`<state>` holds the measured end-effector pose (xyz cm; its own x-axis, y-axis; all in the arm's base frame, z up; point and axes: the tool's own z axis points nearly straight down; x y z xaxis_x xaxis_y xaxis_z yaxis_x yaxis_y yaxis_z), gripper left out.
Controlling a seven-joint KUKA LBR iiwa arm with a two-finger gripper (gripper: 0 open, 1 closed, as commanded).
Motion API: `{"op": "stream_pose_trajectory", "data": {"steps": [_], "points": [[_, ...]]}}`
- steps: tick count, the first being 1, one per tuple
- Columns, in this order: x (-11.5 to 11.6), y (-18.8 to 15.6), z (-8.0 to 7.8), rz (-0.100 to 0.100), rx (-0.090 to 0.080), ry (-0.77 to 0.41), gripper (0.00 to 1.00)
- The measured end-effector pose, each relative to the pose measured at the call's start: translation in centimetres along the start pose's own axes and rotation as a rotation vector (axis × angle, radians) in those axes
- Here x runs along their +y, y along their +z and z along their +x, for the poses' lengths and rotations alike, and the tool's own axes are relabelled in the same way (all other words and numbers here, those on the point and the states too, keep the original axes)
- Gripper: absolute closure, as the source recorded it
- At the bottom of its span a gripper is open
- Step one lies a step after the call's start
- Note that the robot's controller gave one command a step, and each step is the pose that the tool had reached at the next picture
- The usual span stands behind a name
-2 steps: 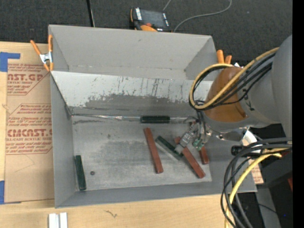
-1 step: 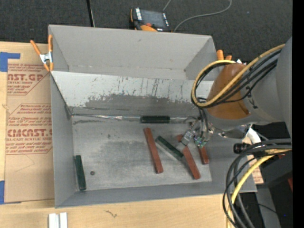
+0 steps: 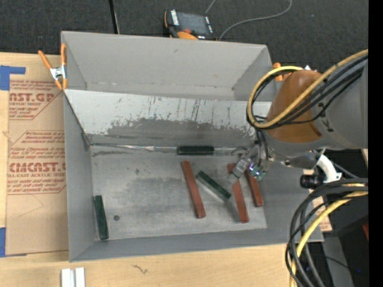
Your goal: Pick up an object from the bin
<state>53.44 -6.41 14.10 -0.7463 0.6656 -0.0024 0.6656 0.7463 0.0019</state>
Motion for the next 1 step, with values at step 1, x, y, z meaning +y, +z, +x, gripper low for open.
{"op": "stream_pose_trajectory", "data": {"steps": [1], "points": [[0.06,-4.91,-0.09,-0.001,-0.002,-0.001,1.00]]}}
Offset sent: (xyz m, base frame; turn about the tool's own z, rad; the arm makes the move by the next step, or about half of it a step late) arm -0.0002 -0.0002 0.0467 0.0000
